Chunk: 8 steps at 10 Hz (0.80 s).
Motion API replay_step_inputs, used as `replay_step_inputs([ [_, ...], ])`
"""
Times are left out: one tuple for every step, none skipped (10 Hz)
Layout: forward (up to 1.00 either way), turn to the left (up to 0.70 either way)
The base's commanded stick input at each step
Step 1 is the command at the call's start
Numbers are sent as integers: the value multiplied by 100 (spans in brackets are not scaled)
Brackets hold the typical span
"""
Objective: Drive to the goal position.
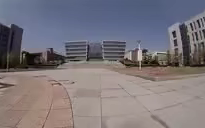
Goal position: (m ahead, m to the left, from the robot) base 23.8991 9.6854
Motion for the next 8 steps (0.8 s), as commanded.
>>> replay_step_inputs([
  [37, 0],
  [37, 0],
  [37, 0],
  [37, 0],
  [37, 0],
  [37, 0],
  [37, 0],
  [38, 0],
])
